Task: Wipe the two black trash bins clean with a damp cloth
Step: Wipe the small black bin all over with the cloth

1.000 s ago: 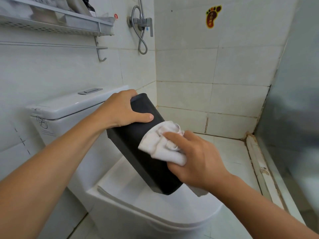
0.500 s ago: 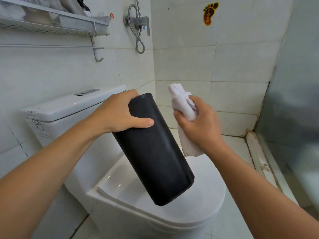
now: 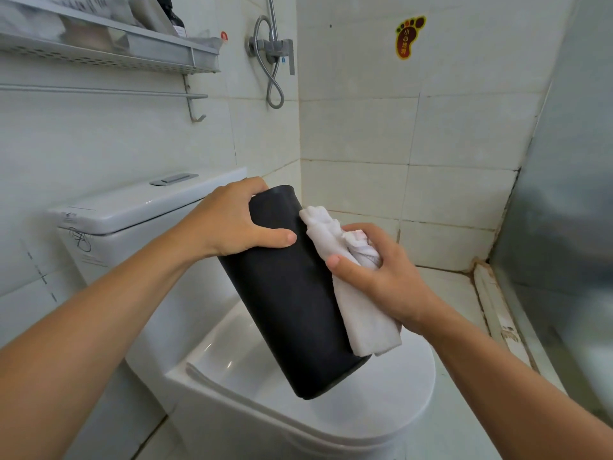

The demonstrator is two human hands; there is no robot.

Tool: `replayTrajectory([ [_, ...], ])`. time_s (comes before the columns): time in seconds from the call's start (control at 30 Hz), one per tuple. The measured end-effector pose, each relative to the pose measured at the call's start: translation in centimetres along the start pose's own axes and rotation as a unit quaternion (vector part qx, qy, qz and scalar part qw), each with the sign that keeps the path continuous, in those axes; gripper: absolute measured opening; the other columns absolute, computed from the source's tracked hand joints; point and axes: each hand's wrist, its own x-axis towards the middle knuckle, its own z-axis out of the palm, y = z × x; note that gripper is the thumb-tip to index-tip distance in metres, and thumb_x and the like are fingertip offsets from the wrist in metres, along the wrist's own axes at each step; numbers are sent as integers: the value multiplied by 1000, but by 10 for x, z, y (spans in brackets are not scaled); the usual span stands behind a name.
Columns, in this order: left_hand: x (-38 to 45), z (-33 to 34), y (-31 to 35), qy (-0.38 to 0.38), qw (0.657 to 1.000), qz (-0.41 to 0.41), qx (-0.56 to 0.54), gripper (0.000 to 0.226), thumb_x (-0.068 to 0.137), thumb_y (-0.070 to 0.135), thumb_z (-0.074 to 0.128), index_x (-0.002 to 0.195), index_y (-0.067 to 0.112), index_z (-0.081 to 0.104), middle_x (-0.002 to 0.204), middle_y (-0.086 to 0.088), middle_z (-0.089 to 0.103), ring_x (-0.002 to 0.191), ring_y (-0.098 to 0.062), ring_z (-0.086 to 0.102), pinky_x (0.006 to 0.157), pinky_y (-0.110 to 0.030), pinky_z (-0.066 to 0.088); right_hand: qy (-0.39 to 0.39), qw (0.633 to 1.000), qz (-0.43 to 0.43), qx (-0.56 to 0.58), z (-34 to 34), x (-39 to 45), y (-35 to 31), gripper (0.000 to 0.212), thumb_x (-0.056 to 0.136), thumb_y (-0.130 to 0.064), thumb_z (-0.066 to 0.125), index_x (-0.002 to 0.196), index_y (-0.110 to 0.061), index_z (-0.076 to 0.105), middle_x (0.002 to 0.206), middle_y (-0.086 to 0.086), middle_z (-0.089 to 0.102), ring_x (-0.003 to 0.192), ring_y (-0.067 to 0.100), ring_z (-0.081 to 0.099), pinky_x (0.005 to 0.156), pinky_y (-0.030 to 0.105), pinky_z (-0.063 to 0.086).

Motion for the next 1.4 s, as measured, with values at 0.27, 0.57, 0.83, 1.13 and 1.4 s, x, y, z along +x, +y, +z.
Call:
replayTrajectory([
  [0.27, 0, 4, 16, -4, 1000, -5, 23, 56, 62, 62, 91, 96, 30, 60, 95, 9, 68, 88, -13, 66, 77, -41, 57, 64, 961, -61, -261, 13, -14, -2, 65, 93, -60, 58, 149, -39, 33, 118, -28, 56, 100, 12, 64, 75, 29, 45],
  [0.57, 6, 9, 21, 16, 998, -24, 61, 53, 65, 63, 87, 92, 27, 58, 89, 7, 65, 83, -14, 62, 63, -33, 43, 101, 887, -205, -402, 19, -32, -2, 72, 90, -67, 49, 153, -34, 37, 101, -7, 58, 76, 19, 61, 54, 35, 50],
  [0.83, 6, 7, 17, 13, 998, -45, 42, 49, 66, 62, 89, 93, 31, 62, 93, 12, 67, 88, -11, 64, 74, -36, 54, 38, 823, -291, -486, 17, -59, 9, 70, 91, -55, 60, 151, -21, 48, 90, -5, 51, 63, 17, 47, 43, 29, 33],
  [1.13, 0, 9, 26, 22, 997, -26, 70, 55, 65, 65, 87, 87, 23, 57, 84, 7, 63, 80, -15, 61, 64, -35, 46, 122, 884, -183, -414, 16, -28, -5, 58, 89, -49, 59, 142, -31, 45, 100, -4, 64, 70, 27, 62, 49, 38, 51],
  [1.4, 3, 10, 29, 27, 994, -53, 94, 56, 67, 66, 85, 90, 21, 60, 88, 5, 64, 80, -13, 60, 67, -36, 48, 67, 874, -238, -418, 22, -47, -1, 63, 82, -46, 62, 141, -23, 52, 89, -5, 60, 63, 24, 55, 43, 35, 46],
])
